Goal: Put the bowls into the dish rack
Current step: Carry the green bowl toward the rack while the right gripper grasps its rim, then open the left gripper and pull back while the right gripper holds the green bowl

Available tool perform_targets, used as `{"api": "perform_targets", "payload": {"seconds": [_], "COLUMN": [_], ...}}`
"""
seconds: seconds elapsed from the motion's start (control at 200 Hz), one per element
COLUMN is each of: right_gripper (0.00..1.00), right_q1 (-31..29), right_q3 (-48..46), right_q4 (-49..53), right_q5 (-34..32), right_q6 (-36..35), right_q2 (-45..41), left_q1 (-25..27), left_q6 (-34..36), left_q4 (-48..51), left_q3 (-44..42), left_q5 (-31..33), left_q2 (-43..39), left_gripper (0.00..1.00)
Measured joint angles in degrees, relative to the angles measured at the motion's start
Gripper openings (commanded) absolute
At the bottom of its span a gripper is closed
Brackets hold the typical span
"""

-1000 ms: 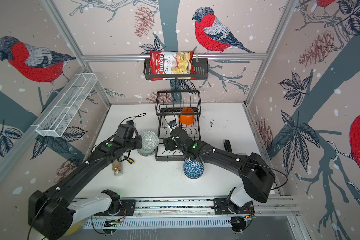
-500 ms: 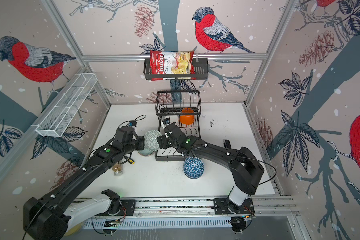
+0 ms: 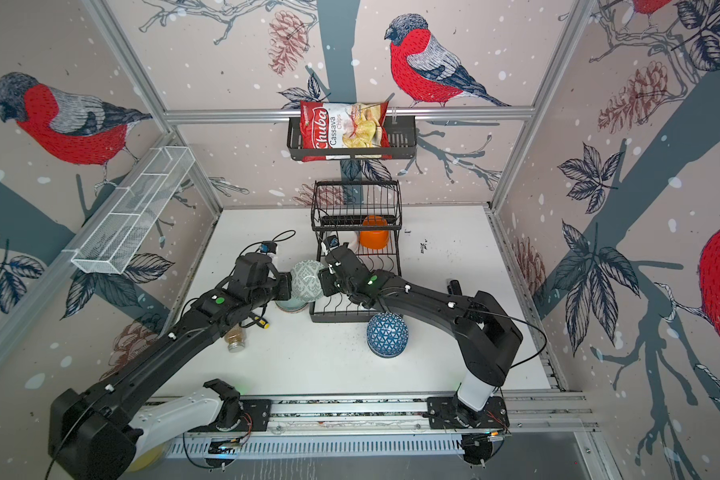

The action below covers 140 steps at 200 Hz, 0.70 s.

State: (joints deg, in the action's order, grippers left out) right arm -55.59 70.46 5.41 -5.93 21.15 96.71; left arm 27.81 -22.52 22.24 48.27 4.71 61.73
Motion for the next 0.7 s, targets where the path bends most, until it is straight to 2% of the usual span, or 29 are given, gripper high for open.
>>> {"api": "perform_targets", "payload": {"seconds": [0.545,0.625,0.66,0.7], "right_gripper": [0.13,0.07,0.01,0.0], "right_q1": [0.0,0.0,0.0,0.0], "right_q3": [0.74,1.07,1.18,1.38], "right_q4": [1.18,1.25,1.33,1.55], "right_q5": [-1.03,-1.29,-1.42,-1.6], "right_q6": [0.17,0.17,0.15,0.24], "right_q2": [1.18,1.57,1.79,2.12], "left_q1": [0.15,0.15,0.15,0.15], "left_q6": [0.0,-0.02,-0.02,0.04], "left_q4": [-0.55,-0.52,-0.59,-0.63], "left_q3": [-0.26,-0.28,-0.31,-0.31], "left_q5": [0.02,0.02,0.02,0.02], "left_q2": [0.96,0.98,1.01,1.01], "left_gripper": [0.0,0.0,0.0,0.0]}}
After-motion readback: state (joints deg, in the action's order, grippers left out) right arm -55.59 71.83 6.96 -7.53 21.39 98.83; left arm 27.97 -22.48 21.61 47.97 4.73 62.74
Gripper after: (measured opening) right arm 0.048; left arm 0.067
